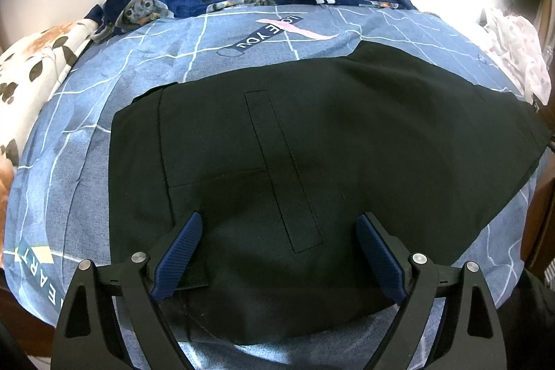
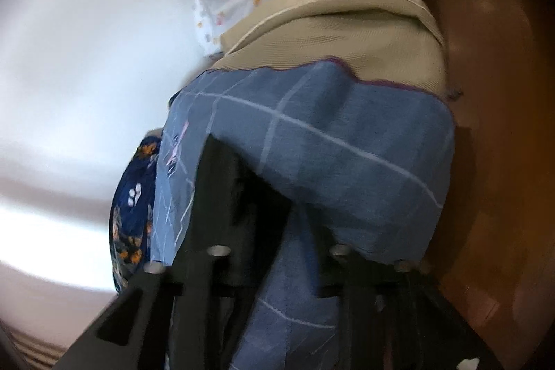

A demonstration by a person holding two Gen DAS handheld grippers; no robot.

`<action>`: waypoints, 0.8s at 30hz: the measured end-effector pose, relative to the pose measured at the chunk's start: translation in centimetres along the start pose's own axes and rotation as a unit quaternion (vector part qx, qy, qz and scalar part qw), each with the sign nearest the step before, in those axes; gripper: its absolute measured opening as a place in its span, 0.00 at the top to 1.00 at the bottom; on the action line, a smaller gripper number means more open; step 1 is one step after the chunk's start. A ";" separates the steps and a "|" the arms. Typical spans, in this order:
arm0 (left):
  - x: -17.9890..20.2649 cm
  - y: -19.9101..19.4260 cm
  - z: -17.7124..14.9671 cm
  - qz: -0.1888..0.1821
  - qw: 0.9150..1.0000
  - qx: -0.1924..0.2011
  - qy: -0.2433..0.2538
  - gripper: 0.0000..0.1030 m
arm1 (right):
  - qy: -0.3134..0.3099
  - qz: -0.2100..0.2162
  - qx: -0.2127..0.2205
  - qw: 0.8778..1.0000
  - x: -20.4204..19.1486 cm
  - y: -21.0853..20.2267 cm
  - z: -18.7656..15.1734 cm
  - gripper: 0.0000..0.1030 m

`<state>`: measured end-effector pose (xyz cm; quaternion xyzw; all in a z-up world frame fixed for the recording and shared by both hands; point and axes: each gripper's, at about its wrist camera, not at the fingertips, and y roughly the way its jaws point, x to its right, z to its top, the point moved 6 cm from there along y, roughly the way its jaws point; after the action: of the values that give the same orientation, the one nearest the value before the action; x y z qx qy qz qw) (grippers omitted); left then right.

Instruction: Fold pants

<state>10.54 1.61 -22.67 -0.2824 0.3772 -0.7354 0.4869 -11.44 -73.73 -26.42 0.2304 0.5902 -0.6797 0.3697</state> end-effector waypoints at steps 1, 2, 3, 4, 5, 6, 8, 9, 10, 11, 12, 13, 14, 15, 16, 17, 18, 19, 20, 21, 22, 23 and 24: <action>0.0 0.0 0.0 0.000 1.000 0.000 -0.001 0.11 | -0.008 -0.005 0.002 1.000 -0.4 0.0 0.1 0.83; -0.1 0.0 0.0 0.001 1.000 0.000 0.000 0.11 | -0.014 -0.005 0.004 1.000 -0.7 -0.1 0.1 0.83; -0.1 0.0 0.0 0.000 1.000 0.000 0.001 0.11 | -0.016 0.000 0.004 1.000 -1.0 0.0 0.2 0.83; -0.1 0.0 0.0 0.000 1.000 0.000 0.000 0.11 | -0.019 0.005 0.004 1.000 -1.4 0.0 0.2 0.83; -0.2 0.0 0.0 0.000 1.000 0.000 0.000 0.11 | -0.021 0.009 0.002 1.000 -1.6 0.1 0.2 0.83; -0.1 0.0 0.0 0.000 1.000 0.000 0.000 0.11 | -0.020 0.015 -0.005 1.000 -1.8 0.3 0.2 0.83; 0.0 0.0 0.0 0.000 1.000 0.000 0.000 0.11 | -0.013 0.011 -0.018 1.000 -1.6 1.0 0.1 0.84; -0.2 0.0 0.0 0.001 1.000 0.000 0.000 0.11 | -0.008 0.010 -0.019 1.000 -1.3 1.2 0.1 0.85; 0.0 0.0 0.0 0.000 1.000 0.000 0.000 0.11 | 0.000 0.015 -0.017 1.000 -1.2 1.4 0.2 0.86; 0.0 0.0 0.0 0.000 1.000 0.000 0.000 0.11 | 0.003 0.017 -0.017 1.000 -1.1 1.4 0.2 0.86; -0.1 0.0 0.0 0.001 1.000 -0.001 0.001 0.11 | 0.004 0.018 -0.016 1.000 -1.1 1.5 0.2 0.86; 0.0 0.0 0.0 0.001 1.000 -0.001 0.000 0.11 | -0.003 0.011 -0.017 1.000 -1.3 1.6 0.2 0.90; 0.0 0.0 0.0 0.000 1.000 -0.001 0.000 0.11 | -0.013 -0.001 -0.017 1.000 -1.5 1.7 0.1 0.94; 0.0 0.0 0.0 0.000 1.000 -0.002 0.000 0.11 | -0.028 -0.020 -0.017 0.999 -1.7 1.7 0.0 0.95; 0.0 0.1 0.0 0.000 1.000 -0.003 0.000 0.11 | -0.048 -0.039 -0.014 0.998 -2.2 1.6 0.0 0.95; -0.1 0.1 0.0 0.000 1.000 -0.005 0.000 0.11 | -0.074 -0.062 -0.009 0.995 -2.8 1.4 0.0 0.96; -0.2 0.1 0.0 0.000 1.000 -0.007 -0.001 0.11 | -0.098 -0.078 -0.005 0.992 -3.4 1.3 0.1 0.96; -0.3 0.2 0.0 -0.001 1.000 -0.008 -0.002 0.11 | -0.123 -0.092 -0.003 0.988 -3.9 1.3 0.4 0.97; -0.3 0.2 0.0 -0.001 1.000 -0.009 -0.001 0.11 | -0.137 -0.103 -0.004 0.985 -3.9 1.4 0.8 0.97; -0.3 0.2 0.0 -0.001 1.000 -0.010 0.000 0.11 | -0.134 -0.108 -0.005 0.985 -3.6 1.5 1.2 0.97; -0.2 0.2 0.0 0.000 1.000 -0.010 0.003 0.11 | -0.126 -0.112 -0.008 0.986 -3.0 1.6 1.6 0.97; -0.2 0.2 0.0 0.001 1.000 -0.010 0.004 0.11 | -0.126 -0.111 -0.008 0.986 -2.8 1.7 1.7 0.97; -0.3 0.2 -0.1 0.002 1.000 -0.009 0.005 0.11 | -0.129 -0.111 -0.007 0.985 -2.8 1.7 1.8 0.97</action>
<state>10.67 1.84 -22.91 -0.2828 0.3869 -0.7323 0.4839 -8.15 -74.85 -25.01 0.0710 0.5646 -0.7361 0.3665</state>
